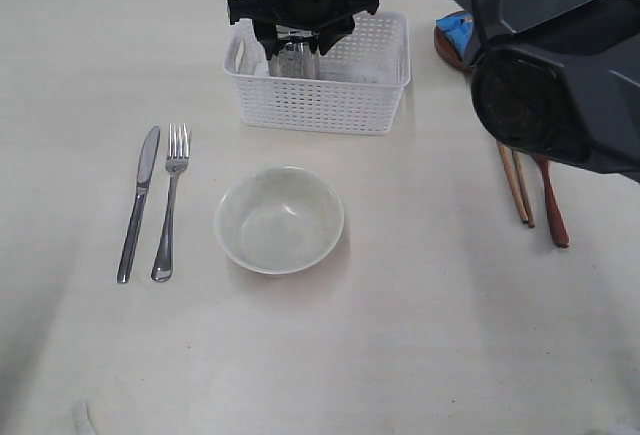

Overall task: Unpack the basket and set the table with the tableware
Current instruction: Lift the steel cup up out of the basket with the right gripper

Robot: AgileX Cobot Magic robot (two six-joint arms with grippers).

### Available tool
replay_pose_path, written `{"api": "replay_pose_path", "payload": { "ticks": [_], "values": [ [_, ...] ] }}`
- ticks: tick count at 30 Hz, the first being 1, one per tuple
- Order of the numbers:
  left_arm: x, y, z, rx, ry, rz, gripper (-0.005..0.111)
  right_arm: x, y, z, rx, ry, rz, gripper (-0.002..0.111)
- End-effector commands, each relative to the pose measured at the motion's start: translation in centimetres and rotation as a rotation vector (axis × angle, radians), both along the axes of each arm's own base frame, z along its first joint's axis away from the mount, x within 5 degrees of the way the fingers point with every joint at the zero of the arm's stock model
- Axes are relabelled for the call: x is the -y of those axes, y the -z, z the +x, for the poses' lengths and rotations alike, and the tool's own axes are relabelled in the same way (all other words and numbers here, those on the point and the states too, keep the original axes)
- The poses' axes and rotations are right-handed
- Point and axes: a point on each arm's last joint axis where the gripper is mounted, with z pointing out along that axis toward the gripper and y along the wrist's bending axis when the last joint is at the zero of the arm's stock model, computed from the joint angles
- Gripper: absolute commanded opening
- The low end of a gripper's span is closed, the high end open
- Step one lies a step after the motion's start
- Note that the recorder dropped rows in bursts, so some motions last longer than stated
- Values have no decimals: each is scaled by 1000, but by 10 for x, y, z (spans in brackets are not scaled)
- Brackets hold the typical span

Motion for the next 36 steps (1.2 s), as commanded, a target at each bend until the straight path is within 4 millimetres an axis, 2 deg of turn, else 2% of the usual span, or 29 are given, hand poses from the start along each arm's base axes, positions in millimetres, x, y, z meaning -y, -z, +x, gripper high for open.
{"api": "replay_pose_path", "payload": {
  "ticks": [1,5,9,11,20,26,30,32,34,36],
  "values": [
    [0,1,0,1,5,-3,0,4,3,2,8,-33,-30,59],
    [0,1,0,1,5,-3,0,4,3,2,18,-83,-47,62],
    [0,1,0,1,5,-3,0,3,3,2,23,-128,-55,75],
    [0,1,0,1,5,-3,0,3,3,2,23,-131,-56,78],
    [0,1,0,1,4,-4,0,3,6,3,20,-131,-63,79],
    [0,1,0,1,4,-2,0,2,33,4,-28,-109,-81,79],
    [0,1,0,1,4,-2,0,2,41,5,-41,-107,-88,78],
    [0,1,0,1,4,-2,0,2,39,5,-33,-107,-90,68],
    [0,1,0,1,4,-2,0,3,33,7,-4,-108,-101,47],
    [0,1,0,1,4,-2,0,4,22,10,34,-107,-102,21]
  ]
}}
